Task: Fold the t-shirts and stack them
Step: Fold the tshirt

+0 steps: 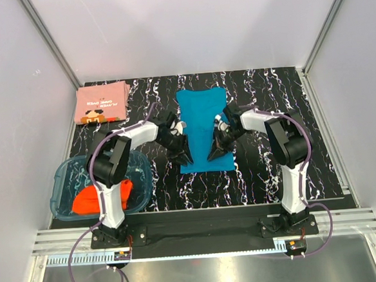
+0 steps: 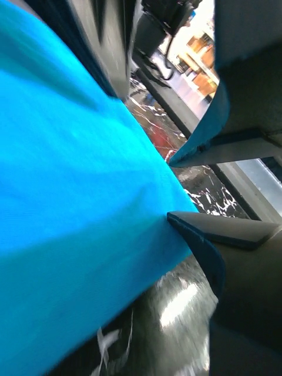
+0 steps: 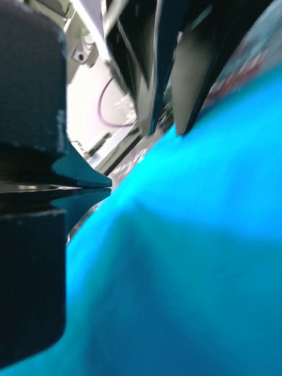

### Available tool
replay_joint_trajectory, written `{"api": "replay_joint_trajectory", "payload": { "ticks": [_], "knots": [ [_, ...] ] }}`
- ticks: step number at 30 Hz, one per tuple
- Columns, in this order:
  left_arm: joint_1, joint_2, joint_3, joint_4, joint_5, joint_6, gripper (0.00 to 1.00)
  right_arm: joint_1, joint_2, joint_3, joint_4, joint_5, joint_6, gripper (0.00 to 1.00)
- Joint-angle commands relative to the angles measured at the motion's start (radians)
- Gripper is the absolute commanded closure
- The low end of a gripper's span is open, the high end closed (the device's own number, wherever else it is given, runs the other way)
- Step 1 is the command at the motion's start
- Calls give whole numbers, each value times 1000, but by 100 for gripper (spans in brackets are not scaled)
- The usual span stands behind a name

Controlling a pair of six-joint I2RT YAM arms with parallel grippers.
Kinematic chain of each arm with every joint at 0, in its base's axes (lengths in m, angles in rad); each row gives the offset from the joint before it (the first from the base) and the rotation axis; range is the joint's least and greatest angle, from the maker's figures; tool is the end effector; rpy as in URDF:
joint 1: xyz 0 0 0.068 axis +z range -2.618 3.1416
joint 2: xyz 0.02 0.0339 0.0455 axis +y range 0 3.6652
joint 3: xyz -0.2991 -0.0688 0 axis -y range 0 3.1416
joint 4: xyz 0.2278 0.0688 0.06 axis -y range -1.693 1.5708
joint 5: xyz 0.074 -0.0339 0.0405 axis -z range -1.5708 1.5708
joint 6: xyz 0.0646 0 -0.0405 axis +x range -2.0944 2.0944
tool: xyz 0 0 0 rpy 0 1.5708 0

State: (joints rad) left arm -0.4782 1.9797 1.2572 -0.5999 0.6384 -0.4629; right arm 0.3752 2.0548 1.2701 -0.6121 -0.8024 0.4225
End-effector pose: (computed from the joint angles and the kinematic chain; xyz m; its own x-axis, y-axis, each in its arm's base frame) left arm 0.3200 -0.2092 0.1603 -0.9931 0.1109 0.0380 0.0628 0.7768 -0.6266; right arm 0.3397 0.1837 0.1426 -0.9877 -0.0827 0.1325 0.0378 0.6962 0.7169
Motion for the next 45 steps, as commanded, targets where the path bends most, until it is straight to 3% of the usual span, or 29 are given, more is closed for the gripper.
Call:
{"api": "replay_joint_trajectory", "payload": {
  "ticks": [1,11,16,22,23,24,26,27,32,38,40,45],
  "knots": [
    [38,-3,161,-67,-51,46,58,-76,2,150,-41,8,-10,93],
    [130,279,456,-24,35,-16,59,-216,203,347,-43,6,18,94],
    [135,366,469,-21,6,9,61,-236,278,396,-80,61,-34,94],
    [133,276,420,-67,-112,89,61,-242,236,407,-98,92,-34,92],
    [135,245,407,-86,-158,102,56,-243,217,411,-132,109,-45,90],
    [135,214,394,-95,-183,109,53,-243,173,411,-152,123,-54,87],
    [135,107,334,-107,-227,118,48,-245,121,402,-211,179,-86,73],
    [133,69,303,-109,-241,127,43,-246,63,373,-225,201,-97,70],
    [130,-190,92,-126,-272,136,40,-246,-108,145,-244,293,-122,48],
    [76,-294,-154,-54,-139,20,40,-246,-271,-189,-99,249,-53,43],
    [53,-309,-237,-12,-152,-34,39,-246,-300,-251,-48,215,-24,38],
    [4,-300,-282,61,-198,-144,38,-246,-303,-371,77,189,71,37]
  ]
}}
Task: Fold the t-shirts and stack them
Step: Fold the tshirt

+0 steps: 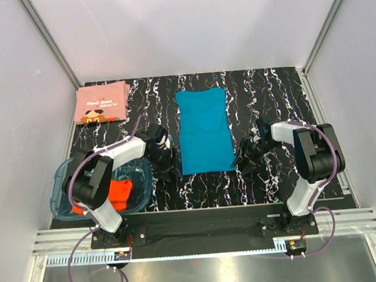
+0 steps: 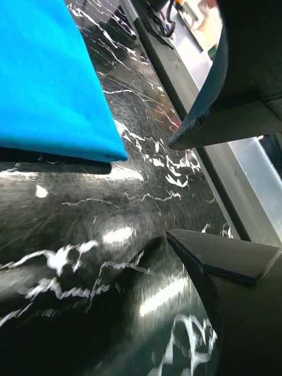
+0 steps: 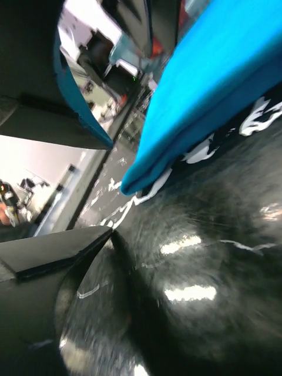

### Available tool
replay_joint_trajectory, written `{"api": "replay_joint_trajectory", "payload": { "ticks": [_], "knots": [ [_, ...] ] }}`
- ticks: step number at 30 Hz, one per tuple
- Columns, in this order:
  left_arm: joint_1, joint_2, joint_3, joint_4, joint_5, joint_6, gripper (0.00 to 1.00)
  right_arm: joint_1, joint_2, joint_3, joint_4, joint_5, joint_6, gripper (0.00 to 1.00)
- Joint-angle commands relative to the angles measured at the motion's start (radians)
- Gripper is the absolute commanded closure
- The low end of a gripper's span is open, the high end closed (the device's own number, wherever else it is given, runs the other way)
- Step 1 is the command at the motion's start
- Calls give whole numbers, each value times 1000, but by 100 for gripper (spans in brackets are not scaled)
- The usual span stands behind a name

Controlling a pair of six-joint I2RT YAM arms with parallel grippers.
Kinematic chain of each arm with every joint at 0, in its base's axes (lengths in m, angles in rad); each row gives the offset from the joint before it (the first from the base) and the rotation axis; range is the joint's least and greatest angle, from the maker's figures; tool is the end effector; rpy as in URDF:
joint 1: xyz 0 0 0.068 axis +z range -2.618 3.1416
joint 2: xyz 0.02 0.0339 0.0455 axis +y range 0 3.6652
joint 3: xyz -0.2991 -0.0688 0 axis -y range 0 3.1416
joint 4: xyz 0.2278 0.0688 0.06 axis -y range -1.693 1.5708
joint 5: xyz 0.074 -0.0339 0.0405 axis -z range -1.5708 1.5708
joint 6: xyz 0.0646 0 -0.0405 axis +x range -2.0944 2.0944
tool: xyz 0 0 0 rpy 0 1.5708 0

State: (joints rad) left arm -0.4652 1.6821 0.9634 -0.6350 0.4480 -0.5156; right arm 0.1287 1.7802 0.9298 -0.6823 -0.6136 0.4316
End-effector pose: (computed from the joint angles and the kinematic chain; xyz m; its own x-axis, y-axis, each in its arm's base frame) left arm 0.2490 -0.1563 0.1768 -0.9998 0.0046 0.0212 -0.0060 0.8804 -0.4742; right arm 0.2753 0.0731 0.1477 -0.9531 0.2215 0.2061 0.2995 0.7876 0.5386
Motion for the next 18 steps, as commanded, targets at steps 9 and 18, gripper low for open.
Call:
{"api": "replay_joint_trajectory", "payload": {
  "ticks": [9,18],
  "knots": [
    [-15,-73,-43,136,-65,-138,34,-18,21,-131,351,54,232,51],
    [-20,-104,-89,156,-43,-167,32,-29,27,-141,339,127,248,52]
  ]
}}
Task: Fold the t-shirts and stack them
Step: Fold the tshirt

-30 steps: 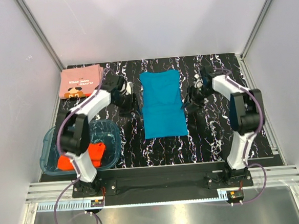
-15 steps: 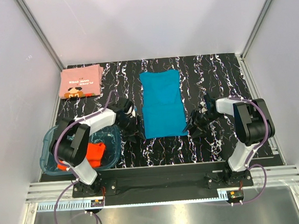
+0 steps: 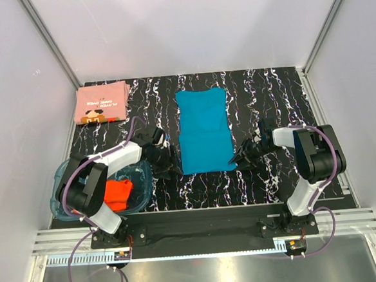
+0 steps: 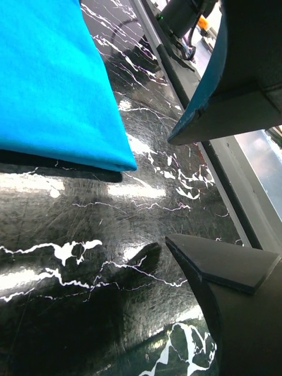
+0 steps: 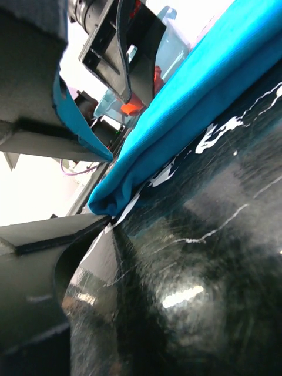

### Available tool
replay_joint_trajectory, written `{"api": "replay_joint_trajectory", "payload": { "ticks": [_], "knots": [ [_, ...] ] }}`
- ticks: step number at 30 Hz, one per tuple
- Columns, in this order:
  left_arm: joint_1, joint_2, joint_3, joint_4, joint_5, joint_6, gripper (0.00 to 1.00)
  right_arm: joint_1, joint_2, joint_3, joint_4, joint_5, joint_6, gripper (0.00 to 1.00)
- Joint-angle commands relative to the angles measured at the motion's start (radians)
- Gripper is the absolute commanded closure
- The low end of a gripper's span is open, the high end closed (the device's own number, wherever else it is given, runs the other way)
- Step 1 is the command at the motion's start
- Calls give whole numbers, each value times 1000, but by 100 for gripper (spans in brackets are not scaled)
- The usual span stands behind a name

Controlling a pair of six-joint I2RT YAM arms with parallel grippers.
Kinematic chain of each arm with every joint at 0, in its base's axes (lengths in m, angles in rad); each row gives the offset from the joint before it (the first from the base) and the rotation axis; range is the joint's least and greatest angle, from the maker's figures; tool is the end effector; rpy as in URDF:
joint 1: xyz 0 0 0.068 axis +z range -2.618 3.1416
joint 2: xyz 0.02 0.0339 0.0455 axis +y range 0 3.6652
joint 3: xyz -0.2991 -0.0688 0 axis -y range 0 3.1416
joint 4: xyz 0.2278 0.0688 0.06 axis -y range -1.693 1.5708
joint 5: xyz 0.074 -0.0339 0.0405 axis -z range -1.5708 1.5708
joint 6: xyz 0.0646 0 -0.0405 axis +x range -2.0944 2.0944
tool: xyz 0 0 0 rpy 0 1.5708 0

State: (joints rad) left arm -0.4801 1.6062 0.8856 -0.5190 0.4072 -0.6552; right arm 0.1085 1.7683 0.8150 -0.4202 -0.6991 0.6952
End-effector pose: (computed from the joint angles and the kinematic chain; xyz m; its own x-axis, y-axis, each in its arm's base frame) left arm 0.2407 -0.1542 0.1811 -0.9931 -0.1137 -0.0296 -0.0842 0.8647 -0.4951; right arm 0.2775 0.0720 0.1347 -0.8820 0.3971 0.2537 0.4645 0.6419 0.6102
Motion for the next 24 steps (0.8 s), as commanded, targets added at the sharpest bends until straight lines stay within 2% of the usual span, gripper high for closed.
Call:
{"api": "replay_joint_trajectory", "payload": {
  "ticks": [1,6,10,17,24],
  "knots": [
    [-6,-28,-8,46,-2,-30,31,-10,43,-25,77,216,-11,51],
    [-8,-12,6,59,-4,-70,29,-15,26,-45,66,246,-2,54],
    [-8,11,15,76,-13,-119,29,-13,40,-50,86,225,1,100],
    [-9,72,-22,184,24,-263,33,-13,7,-71,92,193,-10,100],
    [-18,104,-57,171,-42,-368,36,-13,2,-89,120,162,0,100]
  ]
}}
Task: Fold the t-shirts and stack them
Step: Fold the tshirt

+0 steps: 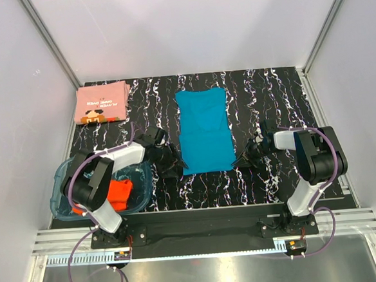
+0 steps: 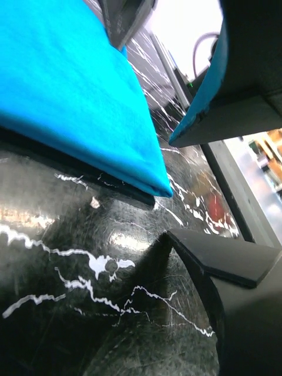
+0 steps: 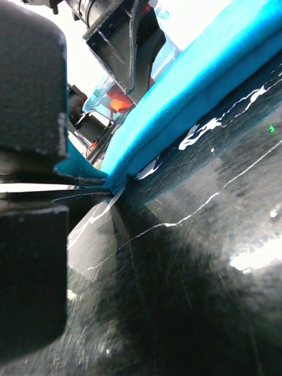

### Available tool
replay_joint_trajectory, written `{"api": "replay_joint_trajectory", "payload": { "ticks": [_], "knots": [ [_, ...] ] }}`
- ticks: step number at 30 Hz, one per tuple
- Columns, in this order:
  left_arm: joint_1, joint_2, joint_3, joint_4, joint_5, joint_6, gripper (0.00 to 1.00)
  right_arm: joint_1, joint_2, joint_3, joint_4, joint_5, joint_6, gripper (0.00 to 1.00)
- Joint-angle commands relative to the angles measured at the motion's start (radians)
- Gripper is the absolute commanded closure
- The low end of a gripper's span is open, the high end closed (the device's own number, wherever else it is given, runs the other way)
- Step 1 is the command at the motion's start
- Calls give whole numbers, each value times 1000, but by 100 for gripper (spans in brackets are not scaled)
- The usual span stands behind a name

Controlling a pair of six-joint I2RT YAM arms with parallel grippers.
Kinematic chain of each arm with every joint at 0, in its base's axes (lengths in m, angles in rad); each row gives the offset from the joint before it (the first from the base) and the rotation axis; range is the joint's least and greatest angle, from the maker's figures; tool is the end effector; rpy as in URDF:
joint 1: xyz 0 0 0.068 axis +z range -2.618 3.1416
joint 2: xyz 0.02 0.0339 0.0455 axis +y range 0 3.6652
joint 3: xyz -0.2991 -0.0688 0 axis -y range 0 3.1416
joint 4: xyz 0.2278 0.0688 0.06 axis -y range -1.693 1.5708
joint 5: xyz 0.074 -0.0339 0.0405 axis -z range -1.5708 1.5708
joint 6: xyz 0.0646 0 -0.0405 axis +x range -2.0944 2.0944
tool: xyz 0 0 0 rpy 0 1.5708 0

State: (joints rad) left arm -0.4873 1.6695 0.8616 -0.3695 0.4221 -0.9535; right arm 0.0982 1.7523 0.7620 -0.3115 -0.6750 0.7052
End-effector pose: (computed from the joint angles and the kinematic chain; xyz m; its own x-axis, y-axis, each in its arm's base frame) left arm 0.2538 -0.1644 0.1652 -0.9339 -0.3470 0.0867 -0.3379 0.7767 -0.5316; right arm 0.2768 0.0678 0.1302 -0.8873 0.4211 0.1881 0.4377 0.6405 0.6310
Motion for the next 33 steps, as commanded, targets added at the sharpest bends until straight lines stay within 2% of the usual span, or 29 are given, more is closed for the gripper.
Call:
{"api": "replay_joint_trajectory", "payload": {
  "ticks": [1,8,16,23,29,32,33],
  "knots": [
    [-14,51,-30,11,-62,-74,37,-3,18,-36,11,140,-12,100],
    [-62,127,5,-58,-88,-120,47,-3,15,-29,6,141,-16,100],
    [-28,148,-56,-34,-115,-163,55,-3,-4,-10,-21,153,-33,100],
    [-10,130,-52,-51,-152,-171,49,-3,-10,-4,-32,157,-42,100],
    [1,147,-76,-20,-157,-194,51,-5,-14,-12,-34,158,-49,100],
    [21,138,-101,32,-152,-185,61,-3,-17,-15,-35,158,-52,100],
    [24,136,-104,50,-152,-180,70,-3,-16,-16,-35,160,-52,100]
  ]
}}
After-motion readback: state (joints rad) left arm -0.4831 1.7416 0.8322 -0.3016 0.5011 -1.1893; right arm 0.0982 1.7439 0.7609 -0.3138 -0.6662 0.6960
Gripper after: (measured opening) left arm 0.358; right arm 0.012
